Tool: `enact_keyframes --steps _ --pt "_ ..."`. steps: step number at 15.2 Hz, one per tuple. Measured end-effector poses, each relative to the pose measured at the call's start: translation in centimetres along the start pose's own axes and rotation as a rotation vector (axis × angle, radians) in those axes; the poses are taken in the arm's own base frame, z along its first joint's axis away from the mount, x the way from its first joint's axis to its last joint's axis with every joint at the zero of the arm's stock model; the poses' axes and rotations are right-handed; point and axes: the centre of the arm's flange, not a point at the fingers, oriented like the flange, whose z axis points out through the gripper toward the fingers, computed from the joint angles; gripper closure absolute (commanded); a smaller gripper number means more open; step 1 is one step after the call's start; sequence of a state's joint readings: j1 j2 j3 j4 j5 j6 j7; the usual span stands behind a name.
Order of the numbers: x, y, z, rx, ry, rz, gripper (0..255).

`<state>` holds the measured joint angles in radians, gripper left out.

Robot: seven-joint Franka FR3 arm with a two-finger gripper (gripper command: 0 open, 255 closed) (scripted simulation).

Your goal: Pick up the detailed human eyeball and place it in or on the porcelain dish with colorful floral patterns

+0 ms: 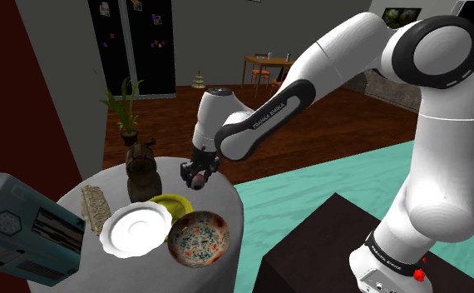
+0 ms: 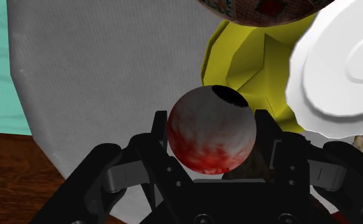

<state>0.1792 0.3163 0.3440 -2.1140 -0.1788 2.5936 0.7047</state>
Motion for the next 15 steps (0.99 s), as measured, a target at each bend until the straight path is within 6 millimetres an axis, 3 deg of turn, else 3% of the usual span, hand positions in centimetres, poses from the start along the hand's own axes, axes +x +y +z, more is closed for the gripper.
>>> enact_keyframes --steps 3,13,15 --pt "-0.1 -0.4 -1.2 0.0 0.0 0.0 255" --pt "-11.9 -5.7 -2.6 0.0 -0.001 -0.002 255" --pt "-13.2 -6.5 -2.8 0.0 0.0 -0.002 255"
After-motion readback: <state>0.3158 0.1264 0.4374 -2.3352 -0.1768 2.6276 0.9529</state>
